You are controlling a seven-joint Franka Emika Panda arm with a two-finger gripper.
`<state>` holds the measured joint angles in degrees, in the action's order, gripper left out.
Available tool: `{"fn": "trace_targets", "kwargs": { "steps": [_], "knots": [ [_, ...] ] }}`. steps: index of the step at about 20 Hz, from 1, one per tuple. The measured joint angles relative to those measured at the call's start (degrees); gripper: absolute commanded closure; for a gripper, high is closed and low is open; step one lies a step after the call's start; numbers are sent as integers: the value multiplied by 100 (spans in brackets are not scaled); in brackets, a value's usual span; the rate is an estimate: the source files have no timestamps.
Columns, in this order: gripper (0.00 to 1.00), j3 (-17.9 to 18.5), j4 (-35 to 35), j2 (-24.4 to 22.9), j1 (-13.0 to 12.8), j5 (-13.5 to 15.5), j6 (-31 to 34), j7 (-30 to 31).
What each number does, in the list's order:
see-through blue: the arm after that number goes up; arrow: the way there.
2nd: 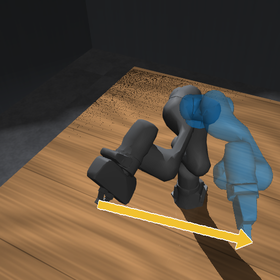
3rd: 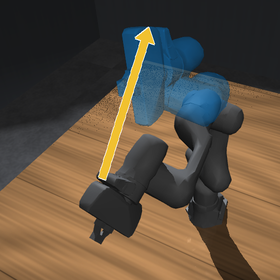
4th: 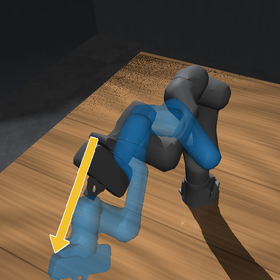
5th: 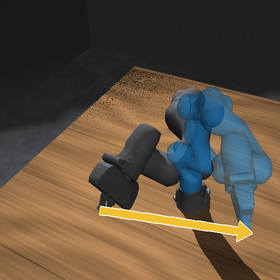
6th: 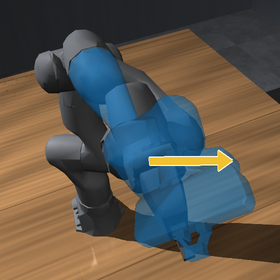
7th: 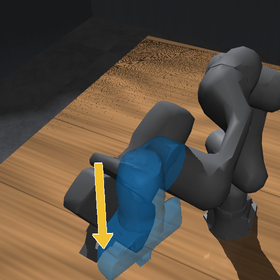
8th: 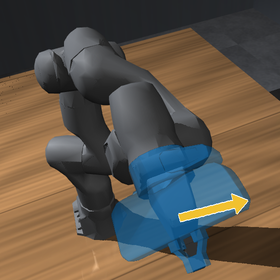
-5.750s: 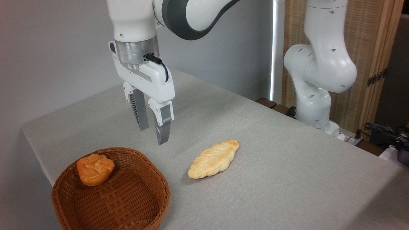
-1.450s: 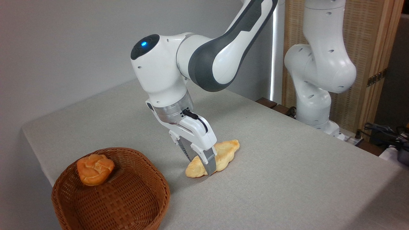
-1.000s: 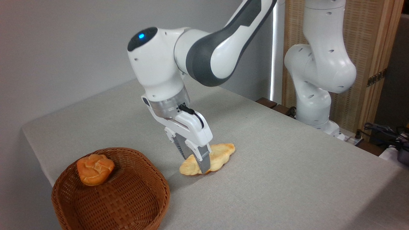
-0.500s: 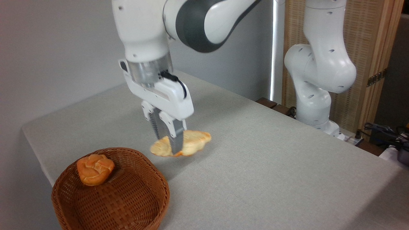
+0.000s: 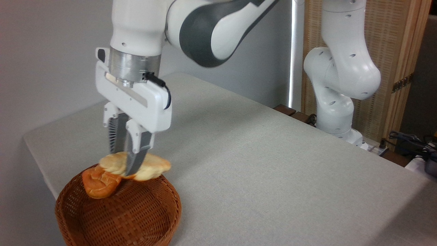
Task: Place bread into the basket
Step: 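Lift the held loaf and carry it over the woven basket, then lower the loaf into the basket and open the gripper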
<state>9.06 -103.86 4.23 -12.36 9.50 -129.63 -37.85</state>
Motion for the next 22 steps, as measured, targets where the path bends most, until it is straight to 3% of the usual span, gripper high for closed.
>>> {"fn": "trace_targets", "kwargs": {
  "steps": [4,14,22],
  "knots": [
    [0,21,3,235,14,325,-604,42],
    [0,22,10,448,15,349,-951,79],
    [0,30,123,260,16,349,-800,105]
  ]
}}
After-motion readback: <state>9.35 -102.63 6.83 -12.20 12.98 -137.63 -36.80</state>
